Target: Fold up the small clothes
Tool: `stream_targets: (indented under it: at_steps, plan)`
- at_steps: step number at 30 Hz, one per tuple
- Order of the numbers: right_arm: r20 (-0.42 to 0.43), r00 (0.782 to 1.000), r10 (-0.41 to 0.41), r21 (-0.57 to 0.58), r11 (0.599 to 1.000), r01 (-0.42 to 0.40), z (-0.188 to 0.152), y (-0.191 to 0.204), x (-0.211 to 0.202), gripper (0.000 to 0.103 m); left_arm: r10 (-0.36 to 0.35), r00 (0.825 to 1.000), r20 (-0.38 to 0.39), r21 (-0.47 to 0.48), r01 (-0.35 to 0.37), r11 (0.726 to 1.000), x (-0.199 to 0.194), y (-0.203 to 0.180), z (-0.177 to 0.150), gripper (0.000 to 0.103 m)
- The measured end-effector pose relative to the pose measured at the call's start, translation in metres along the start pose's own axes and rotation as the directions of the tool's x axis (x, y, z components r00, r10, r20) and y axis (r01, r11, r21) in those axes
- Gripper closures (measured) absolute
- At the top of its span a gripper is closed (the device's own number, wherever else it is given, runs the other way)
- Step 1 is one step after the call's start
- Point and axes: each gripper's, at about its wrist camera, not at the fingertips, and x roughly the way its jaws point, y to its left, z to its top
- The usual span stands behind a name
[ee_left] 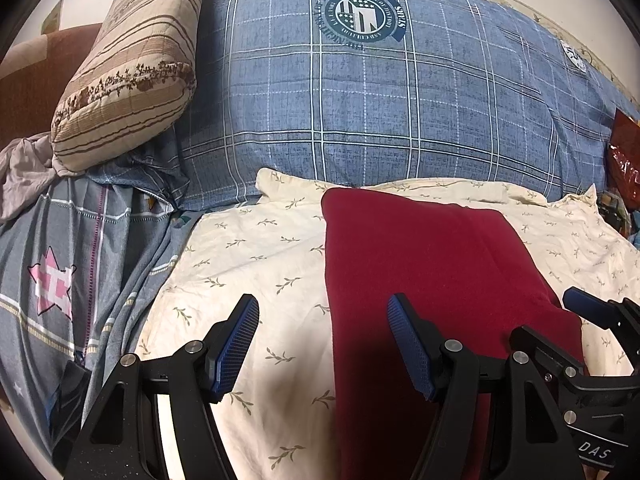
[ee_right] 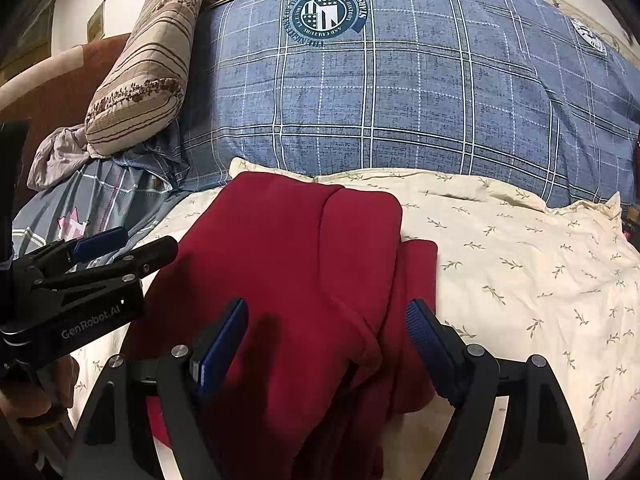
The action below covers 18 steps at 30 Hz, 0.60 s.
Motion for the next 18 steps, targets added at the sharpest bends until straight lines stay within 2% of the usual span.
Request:
stream_targets:
  at_steps: [18]
  plan:
    - [0.000,1.000,0.002,0.004,1.000,-0.002,0.0004,-0.0017,0.0013,0.020,-0.003,1.000,0.017,0.003,0.003,1.000,-0.0016,0.0017,-0.0016,0.036]
